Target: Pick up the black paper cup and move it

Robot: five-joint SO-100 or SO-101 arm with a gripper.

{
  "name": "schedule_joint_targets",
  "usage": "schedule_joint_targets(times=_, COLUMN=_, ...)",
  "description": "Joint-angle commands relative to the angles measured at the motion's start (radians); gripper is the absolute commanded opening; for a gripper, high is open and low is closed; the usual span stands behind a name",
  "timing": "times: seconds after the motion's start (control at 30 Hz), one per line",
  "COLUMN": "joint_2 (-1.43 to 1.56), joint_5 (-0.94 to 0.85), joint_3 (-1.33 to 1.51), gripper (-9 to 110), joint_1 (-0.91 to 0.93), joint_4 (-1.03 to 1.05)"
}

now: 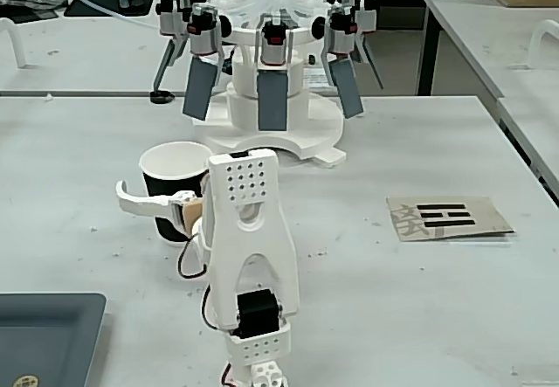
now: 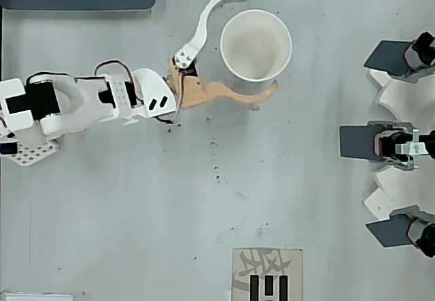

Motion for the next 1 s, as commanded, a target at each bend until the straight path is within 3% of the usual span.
schedule_joint_targets(times=0.0, joint_2=-0.003, joint_5=-0.002, joint_3=-0.077, gripper=43, joint_1=-0.014, joint_4=0.005)
schedule_joint_targets(times=0.53, joint_2=-0.086, joint_5=0.003, joint_3=-0.15, gripper=40, joint_1=-0.032, joint_4=0.005)
schedule_joint_targets(times=0.97, joint_2=-0.103, joint_5=0.009, joint_3=-0.166, gripper=26, joint_1=-0.037, joint_4=0.002)
